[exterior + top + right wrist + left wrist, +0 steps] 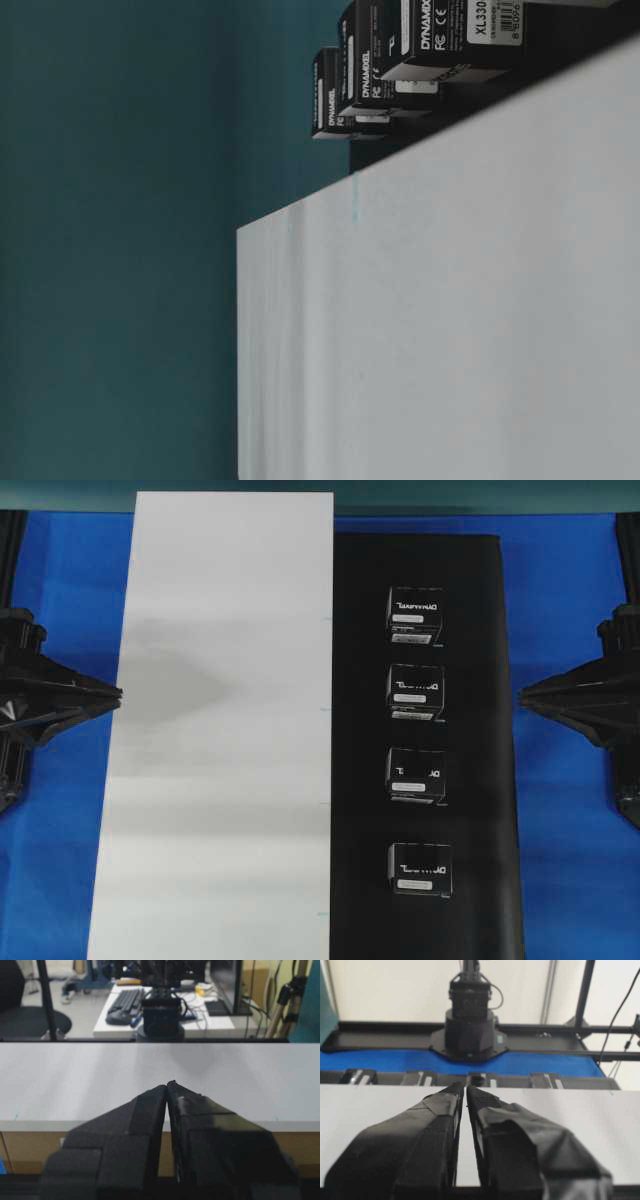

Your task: Place the box from the black base onto the white base.

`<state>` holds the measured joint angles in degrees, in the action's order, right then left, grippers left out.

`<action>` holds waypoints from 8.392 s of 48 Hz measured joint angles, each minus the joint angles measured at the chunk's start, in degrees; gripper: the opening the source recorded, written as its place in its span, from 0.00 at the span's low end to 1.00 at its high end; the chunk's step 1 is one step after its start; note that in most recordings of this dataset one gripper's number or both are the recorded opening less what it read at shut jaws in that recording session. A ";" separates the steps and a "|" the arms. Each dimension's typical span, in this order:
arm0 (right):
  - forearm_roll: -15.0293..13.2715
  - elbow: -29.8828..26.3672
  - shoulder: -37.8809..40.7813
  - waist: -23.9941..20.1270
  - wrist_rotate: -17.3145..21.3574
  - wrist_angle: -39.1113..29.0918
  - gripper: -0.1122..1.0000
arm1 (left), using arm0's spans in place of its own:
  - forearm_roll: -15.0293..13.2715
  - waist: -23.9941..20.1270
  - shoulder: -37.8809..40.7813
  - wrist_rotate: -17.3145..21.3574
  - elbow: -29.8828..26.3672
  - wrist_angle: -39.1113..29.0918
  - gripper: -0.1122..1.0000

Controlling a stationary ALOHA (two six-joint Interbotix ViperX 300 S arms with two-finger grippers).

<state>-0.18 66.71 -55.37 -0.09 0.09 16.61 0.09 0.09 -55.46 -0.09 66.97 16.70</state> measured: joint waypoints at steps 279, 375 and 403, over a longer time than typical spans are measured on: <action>15.64 -38.67 45.88 30.15 -28.74 -59.50 0.63 | 0.79 -0.62 -5.19 -2.81 -10.28 -23.91 0.04; 15.38 -72.95 66.27 22.50 -27.42 -76.29 0.62 | 0.79 0.00 -5.63 -2.81 -10.20 -23.91 0.04; 15.56 -71.89 66.01 22.50 -27.16 -72.07 1.00 | 0.79 0.26 -5.80 -2.81 -10.28 -23.82 0.04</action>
<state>15.38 -5.19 10.63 22.41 -27.07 -55.46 0.88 0.35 -61.26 -2.90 56.69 -7.12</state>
